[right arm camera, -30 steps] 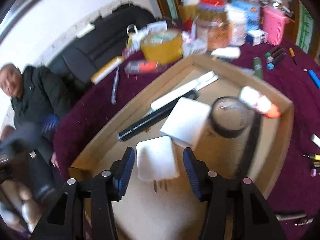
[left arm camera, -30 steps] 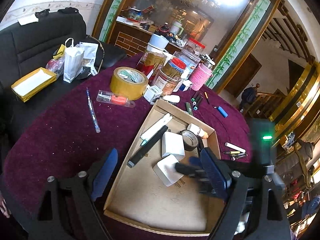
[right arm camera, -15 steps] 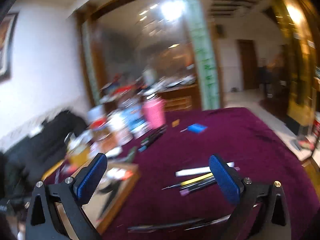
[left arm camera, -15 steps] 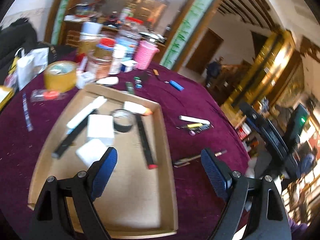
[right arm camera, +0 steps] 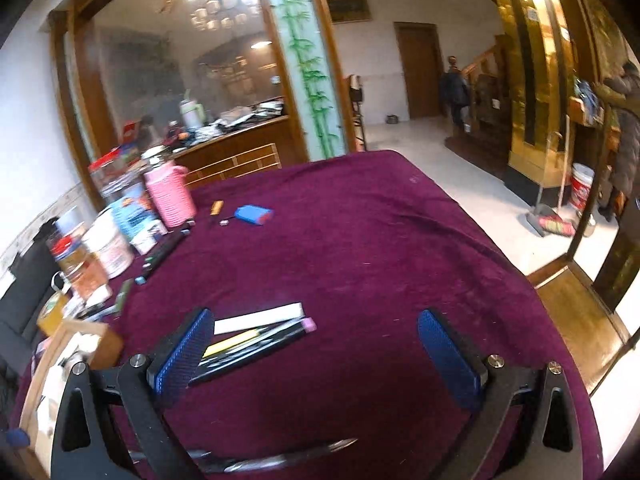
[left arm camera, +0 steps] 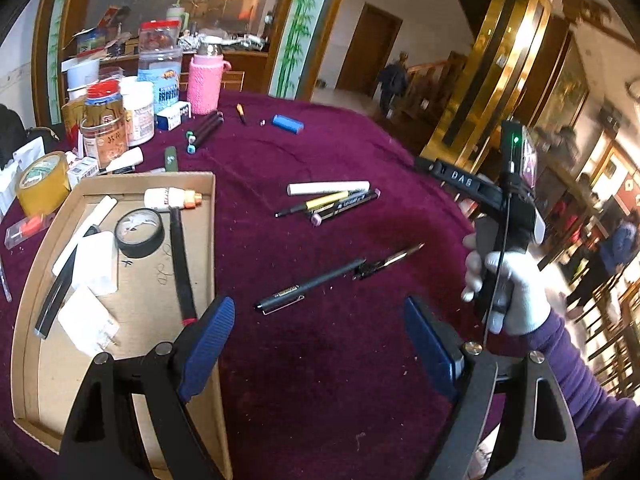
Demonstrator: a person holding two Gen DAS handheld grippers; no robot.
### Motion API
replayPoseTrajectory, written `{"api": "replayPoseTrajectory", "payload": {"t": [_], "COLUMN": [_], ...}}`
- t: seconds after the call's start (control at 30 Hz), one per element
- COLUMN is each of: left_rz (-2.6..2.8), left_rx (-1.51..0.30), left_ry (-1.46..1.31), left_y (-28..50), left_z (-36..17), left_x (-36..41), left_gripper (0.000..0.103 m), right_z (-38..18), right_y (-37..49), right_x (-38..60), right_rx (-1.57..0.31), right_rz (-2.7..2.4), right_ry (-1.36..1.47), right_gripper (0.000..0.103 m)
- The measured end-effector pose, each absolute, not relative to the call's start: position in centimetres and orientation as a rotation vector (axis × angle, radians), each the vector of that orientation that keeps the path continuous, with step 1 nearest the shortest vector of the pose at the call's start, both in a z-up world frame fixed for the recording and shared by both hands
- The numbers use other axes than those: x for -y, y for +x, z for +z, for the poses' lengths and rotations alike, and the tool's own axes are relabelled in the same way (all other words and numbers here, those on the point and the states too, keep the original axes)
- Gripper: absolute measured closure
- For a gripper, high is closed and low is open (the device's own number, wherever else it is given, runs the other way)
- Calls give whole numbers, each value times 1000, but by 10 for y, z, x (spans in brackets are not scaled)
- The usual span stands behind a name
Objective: Organize rigid objects
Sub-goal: 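Move the left gripper to the pile and grasp a black pen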
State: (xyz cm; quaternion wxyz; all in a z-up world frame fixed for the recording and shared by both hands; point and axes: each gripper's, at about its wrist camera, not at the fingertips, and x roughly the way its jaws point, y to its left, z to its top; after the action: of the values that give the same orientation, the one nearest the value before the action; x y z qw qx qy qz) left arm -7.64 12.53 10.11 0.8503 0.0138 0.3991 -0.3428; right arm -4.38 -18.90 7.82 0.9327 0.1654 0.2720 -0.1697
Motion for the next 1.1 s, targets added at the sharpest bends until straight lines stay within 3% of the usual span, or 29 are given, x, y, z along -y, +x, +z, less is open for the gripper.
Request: {"api": "replayPoseTrajectory", "payload": {"t": [0.33, 0.67, 0.9, 1.0, 1.07, 1.1], "left_rz": [-660, -609, -725, -771, -819, -834], "left_rx": [-994, -1106, -1132, -1148, -1185, -1196], "left_ry": [141, 388, 358, 308, 252, 234], "left_y": [-36, -12, -30, -41, -49, -51], "left_z": [66, 11, 16, 23, 23, 23], "left_x": [-63, -17, -19, -23, -22, -21], "left_gripper": [18, 17, 17, 51, 82, 86], "right_z": [55, 54, 45, 44, 44, 43], "right_y": [-67, -64, -59, -59, -58, -58], "right_x": [236, 231, 233, 231, 231, 232], "right_rx": [-555, -564, -605, -607, -613, -615], "right_rz": [-287, -260, -270, -271, -272, -273], "right_ry": [588, 597, 609, 602, 600, 601], "right_gripper": [0, 0, 1, 1, 1, 1]}}
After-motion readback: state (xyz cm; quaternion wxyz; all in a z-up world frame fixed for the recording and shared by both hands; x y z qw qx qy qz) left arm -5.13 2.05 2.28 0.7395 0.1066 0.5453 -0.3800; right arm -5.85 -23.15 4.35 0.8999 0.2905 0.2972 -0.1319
